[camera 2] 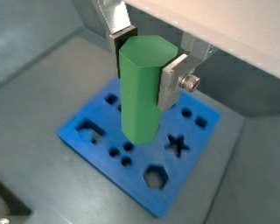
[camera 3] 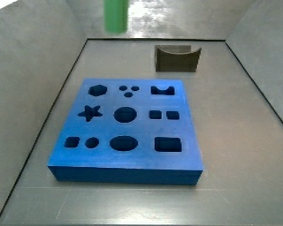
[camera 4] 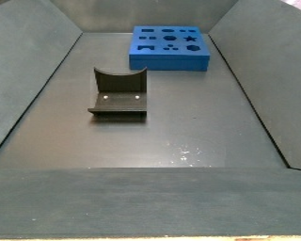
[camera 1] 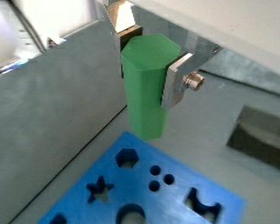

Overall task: Pick up the hexagon object. Move up. Place the hexagon object on the fixture. Regrasp the hexagon object. Move to above the board. Insert the hexagon object.
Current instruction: Insert the hexagon object.

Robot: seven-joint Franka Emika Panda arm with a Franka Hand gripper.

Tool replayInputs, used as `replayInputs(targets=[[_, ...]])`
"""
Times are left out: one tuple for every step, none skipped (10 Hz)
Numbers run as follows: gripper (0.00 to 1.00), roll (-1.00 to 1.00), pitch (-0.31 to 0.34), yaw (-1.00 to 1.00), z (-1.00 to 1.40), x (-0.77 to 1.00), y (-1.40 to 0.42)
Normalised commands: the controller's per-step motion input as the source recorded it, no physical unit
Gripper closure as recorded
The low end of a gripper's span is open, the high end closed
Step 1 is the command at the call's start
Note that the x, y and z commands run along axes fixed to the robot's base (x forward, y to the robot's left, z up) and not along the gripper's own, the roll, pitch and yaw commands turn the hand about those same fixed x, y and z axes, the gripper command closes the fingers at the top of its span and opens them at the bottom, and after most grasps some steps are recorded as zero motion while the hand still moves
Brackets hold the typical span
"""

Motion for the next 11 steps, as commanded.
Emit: replayInputs(targets=[[1.00, 0.00, -0.006, 0.00, 0.00, 0.00, 0.00], [1.00, 0.00, -0.280, 0.00, -0.23, -0.05, -0.35], [1.00, 0.00, -0.037, -0.41, -1.00, 0.04, -0.25], [1.00, 0.00, 0.000, -0.45, -1.00, 0.00, -0.19], [1.00, 0.00, 0.000, -0.31, -0.84, 0.00, 0.00], [1.00, -0.04, 0.000, 0.00, -0.02, 0.00, 0.00], [1.00, -0.27, 0.080, -0.30, -0.53, 0.10, 0.33], [1.00, -0.19, 0.260, -0.45, -0.84, 0.18, 0.44], [1.00, -0.38, 0.000, -0.33, -0.63, 0.00, 0.30], [1.00, 0.00, 0.000, 0.00, -0.22, -0.03, 0.03], [1.00, -0.12, -0.097, -0.23, -0.92, -0.77, 0.13]])
